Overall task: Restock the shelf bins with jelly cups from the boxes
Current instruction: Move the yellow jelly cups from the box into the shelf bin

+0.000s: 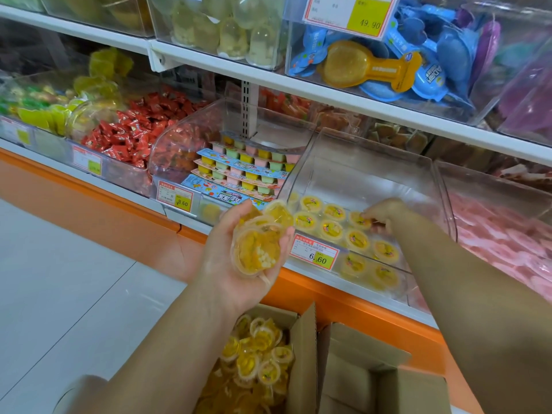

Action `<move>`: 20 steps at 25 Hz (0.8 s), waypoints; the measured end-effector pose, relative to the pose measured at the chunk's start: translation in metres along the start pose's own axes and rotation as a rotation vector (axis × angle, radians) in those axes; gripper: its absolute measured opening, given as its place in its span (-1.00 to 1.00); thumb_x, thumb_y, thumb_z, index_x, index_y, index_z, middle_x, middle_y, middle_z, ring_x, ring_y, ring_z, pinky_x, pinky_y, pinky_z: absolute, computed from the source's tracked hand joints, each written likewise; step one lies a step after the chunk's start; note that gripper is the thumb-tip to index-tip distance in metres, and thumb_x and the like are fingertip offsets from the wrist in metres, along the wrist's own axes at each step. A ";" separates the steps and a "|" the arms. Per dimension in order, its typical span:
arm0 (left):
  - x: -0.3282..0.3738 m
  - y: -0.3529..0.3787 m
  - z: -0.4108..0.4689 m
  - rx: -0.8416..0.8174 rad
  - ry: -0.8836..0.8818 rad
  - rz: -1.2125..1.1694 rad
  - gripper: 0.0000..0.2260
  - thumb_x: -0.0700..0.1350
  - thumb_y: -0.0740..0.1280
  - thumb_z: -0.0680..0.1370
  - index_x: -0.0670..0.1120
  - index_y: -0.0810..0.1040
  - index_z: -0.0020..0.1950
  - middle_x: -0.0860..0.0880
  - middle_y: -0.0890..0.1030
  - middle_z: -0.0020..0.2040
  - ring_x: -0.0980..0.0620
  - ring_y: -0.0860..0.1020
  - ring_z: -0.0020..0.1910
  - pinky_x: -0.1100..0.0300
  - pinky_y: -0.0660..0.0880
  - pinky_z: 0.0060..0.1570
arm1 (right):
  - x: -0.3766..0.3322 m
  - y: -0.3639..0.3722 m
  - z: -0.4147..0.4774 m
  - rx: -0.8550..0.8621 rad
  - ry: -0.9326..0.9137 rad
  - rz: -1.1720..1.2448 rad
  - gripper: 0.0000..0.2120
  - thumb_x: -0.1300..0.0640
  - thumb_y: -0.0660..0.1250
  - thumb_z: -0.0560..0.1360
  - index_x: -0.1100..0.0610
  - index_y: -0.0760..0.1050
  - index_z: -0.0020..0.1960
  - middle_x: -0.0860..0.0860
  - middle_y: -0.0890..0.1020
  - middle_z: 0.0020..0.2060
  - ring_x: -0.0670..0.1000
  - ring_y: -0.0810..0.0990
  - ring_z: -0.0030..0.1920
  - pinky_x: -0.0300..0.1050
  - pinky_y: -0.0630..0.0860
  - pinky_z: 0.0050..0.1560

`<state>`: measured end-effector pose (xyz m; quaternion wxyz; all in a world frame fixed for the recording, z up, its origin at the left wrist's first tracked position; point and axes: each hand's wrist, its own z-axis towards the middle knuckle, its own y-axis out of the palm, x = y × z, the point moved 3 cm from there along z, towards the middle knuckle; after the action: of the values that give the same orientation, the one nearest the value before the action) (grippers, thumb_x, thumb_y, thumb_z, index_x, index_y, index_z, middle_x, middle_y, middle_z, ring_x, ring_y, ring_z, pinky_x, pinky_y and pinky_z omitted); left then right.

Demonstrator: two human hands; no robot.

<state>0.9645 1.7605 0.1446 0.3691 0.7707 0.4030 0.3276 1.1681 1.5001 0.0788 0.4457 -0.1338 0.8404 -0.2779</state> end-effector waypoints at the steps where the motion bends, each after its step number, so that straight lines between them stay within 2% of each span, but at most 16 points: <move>1: 0.000 0.000 -0.001 0.001 -0.001 -0.004 -0.70 0.01 0.48 0.42 -0.24 0.68 -0.25 -0.20 0.65 -0.02 -0.09 0.59 0.15 0.22 0.59 -0.47 | 0.001 0.003 0.000 -0.007 -0.006 0.058 -0.95 0.41 0.30 0.53 0.30 0.50 -0.05 0.16 0.54 -0.38 -0.01 0.51 -0.61 -0.28 0.34 -0.75; 3: -0.002 0.000 -0.002 0.002 -0.009 -0.013 -0.72 0.01 0.49 0.43 -0.23 0.67 -0.15 -0.20 0.65 0.02 -0.09 0.59 0.20 0.20 0.59 -0.48 | 0.006 0.004 0.005 -0.035 0.001 0.113 -0.84 0.42 0.30 0.51 0.30 0.51 0.08 0.19 0.57 -0.13 0.04 0.53 -0.37 -0.21 0.47 -0.64; 4: -0.003 0.001 -0.003 0.000 -0.015 -0.014 -0.72 0.01 0.49 0.44 -0.23 0.66 -0.13 -0.21 0.65 0.05 -0.09 0.58 0.22 0.20 0.59 -0.48 | 0.006 0.003 0.004 -0.050 -0.005 0.101 -0.80 0.41 0.30 0.52 0.29 0.51 0.13 0.18 0.55 -0.09 0.06 0.52 -0.30 -0.20 0.51 -0.55; 6: -0.004 0.001 -0.005 -0.003 -0.030 -0.007 -0.70 0.01 0.49 0.45 -0.26 0.68 -0.19 -0.22 0.65 0.04 -0.12 0.60 0.18 0.19 0.59 -0.48 | -0.001 -0.002 -0.002 -0.012 -0.101 -0.034 -0.80 0.35 0.30 0.52 0.23 0.53 0.13 0.14 0.52 -0.09 0.09 0.50 -0.18 -0.15 0.56 -0.30; 7: -0.006 0.002 -0.005 -0.003 -0.041 0.002 -0.69 0.01 0.48 0.46 -0.26 0.68 -0.22 -0.22 0.66 0.02 -0.13 0.60 0.15 0.19 0.59 -0.48 | -0.008 -0.006 -0.010 0.050 -0.184 -0.105 -0.83 0.32 0.29 0.53 0.19 0.55 0.09 0.12 0.51 -0.08 0.08 0.48 -0.15 -0.13 0.52 -0.20; 8: -0.006 0.003 -0.006 -0.004 -0.052 0.013 -0.68 0.01 0.48 0.47 -0.27 0.68 -0.24 -0.22 0.66 0.01 -0.14 0.61 0.12 0.18 0.59 -0.48 | -0.018 -0.010 -0.022 0.091 -0.278 -0.104 -0.84 0.29 0.29 0.53 0.18 0.56 0.08 0.11 0.51 -0.09 0.07 0.47 -0.15 -0.12 0.48 -0.16; 9: -0.007 0.003 -0.006 -0.008 -0.063 0.027 -0.67 0.02 0.47 0.47 -0.27 0.68 -0.27 -0.22 0.66 0.00 -0.15 0.61 0.10 0.19 0.59 -0.48 | -0.027 -0.010 -0.039 0.058 -0.363 -0.039 -0.85 0.26 0.30 0.53 0.17 0.56 0.07 0.11 0.54 -0.09 0.05 0.49 -0.17 -0.11 0.48 -0.14; 10: -0.007 0.004 -0.006 -0.019 -0.078 0.040 -0.65 0.02 0.47 0.47 -0.27 0.68 -0.29 -0.22 0.66 -0.01 -0.14 0.61 0.10 0.19 0.59 -0.48 | -0.035 -0.007 -0.060 -0.070 -0.433 0.050 -0.88 0.24 0.31 0.54 0.14 0.57 0.05 0.10 0.59 -0.09 0.04 0.53 -0.17 -0.13 0.51 -0.12; 12: -0.009 0.006 -0.006 -0.053 -0.110 0.052 -0.64 0.04 0.47 0.45 -0.27 0.68 -0.29 -0.21 0.66 -0.01 -0.12 0.60 0.08 0.21 0.59 -0.47 | -0.046 0.005 -0.106 -0.448 -0.507 0.119 -0.86 0.14 0.33 0.54 0.11 0.57 0.09 0.08 0.65 -0.03 0.02 0.60 -0.08 -0.15 0.55 -0.05; 13: -0.009 0.008 -0.006 -0.068 -0.122 0.058 -0.65 0.04 0.47 0.45 -0.26 0.68 -0.29 -0.20 0.66 -0.01 -0.11 0.60 0.07 0.23 0.59 -0.47 | -0.049 0.008 -0.126 -0.599 -0.510 0.110 -0.76 0.06 0.31 0.52 0.13 0.56 0.14 0.07 0.65 -0.02 0.01 0.62 -0.07 -0.15 0.56 -0.04; 15: -0.012 0.010 -0.006 -0.079 -0.127 0.092 -0.65 0.05 0.45 0.46 -0.24 0.68 -0.30 -0.18 0.66 -0.04 -0.10 0.60 0.03 0.25 0.58 -0.47 | -0.052 0.012 -0.153 -0.728 -0.501 0.041 -0.55 -0.08 0.28 0.46 0.18 0.54 0.22 0.05 0.63 -0.08 0.02 0.63 -0.12 -0.17 0.58 -0.12; 18: -0.016 0.014 -0.005 -0.047 -0.117 0.163 -0.65 0.05 0.43 0.47 -0.22 0.69 -0.31 -0.18 0.66 -0.08 -0.11 0.61 -0.05 0.25 0.56 -0.50 | -0.055 0.016 -0.166 -0.641 -0.422 -0.031 -0.55 -0.18 0.24 0.51 0.18 0.54 0.12 0.05 0.58 -0.21 0.02 0.62 -0.29 -0.21 0.58 -0.32; 20: -0.017 0.016 -0.005 -0.037 -0.099 0.215 -0.70 0.03 0.42 0.47 -0.19 0.71 -0.28 -0.17 0.67 -0.07 -0.11 0.61 -0.07 0.25 0.55 -0.52 | -0.057 0.017 -0.163 -0.583 -0.351 -0.047 -0.65 -0.11 0.26 0.55 0.19 0.52 0.05 0.06 0.56 -0.27 0.00 0.61 -0.37 -0.24 0.57 -0.40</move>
<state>0.9585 1.7407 0.1570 0.3652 0.8179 0.2932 0.3341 1.0670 1.5977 0.1804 0.5198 -0.3206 0.7918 -0.0090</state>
